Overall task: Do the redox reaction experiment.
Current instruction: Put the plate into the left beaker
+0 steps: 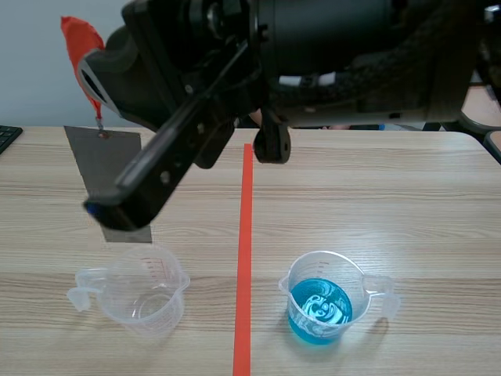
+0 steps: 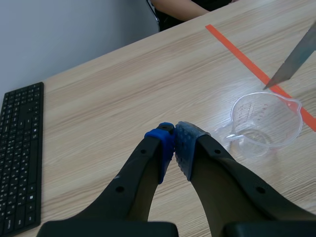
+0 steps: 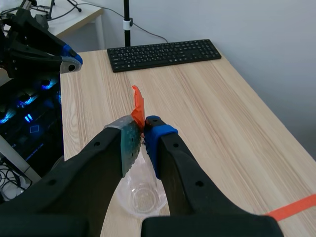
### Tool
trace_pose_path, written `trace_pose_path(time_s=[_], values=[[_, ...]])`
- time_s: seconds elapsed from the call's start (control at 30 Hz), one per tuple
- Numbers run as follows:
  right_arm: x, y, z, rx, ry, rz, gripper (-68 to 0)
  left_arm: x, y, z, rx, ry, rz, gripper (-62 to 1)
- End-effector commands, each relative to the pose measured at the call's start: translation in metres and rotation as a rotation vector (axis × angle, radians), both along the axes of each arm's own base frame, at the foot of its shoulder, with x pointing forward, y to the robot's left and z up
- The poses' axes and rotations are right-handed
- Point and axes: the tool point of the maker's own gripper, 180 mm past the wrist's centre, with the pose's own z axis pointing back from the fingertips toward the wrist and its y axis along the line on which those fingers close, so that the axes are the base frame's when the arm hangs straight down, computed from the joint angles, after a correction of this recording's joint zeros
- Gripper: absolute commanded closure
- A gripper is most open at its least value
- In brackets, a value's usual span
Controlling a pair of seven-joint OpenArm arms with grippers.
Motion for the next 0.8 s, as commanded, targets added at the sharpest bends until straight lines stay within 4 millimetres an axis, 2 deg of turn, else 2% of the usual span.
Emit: trace_pose_path(time_s=[0.0, 0.77], values=[[-0.004, 0.003, 0.006, 0.028, -0.007, 0.014, -1.7, 0.002, -0.004, 0.005, -0.015, -0.02, -0.007, -4.6], [0.0, 0.024, -0.019, -0.01, 0.06, -0.001, -1.7, 0.002, -0.003, 0.003, -0.013, -0.014, -0.006, -4.6]])
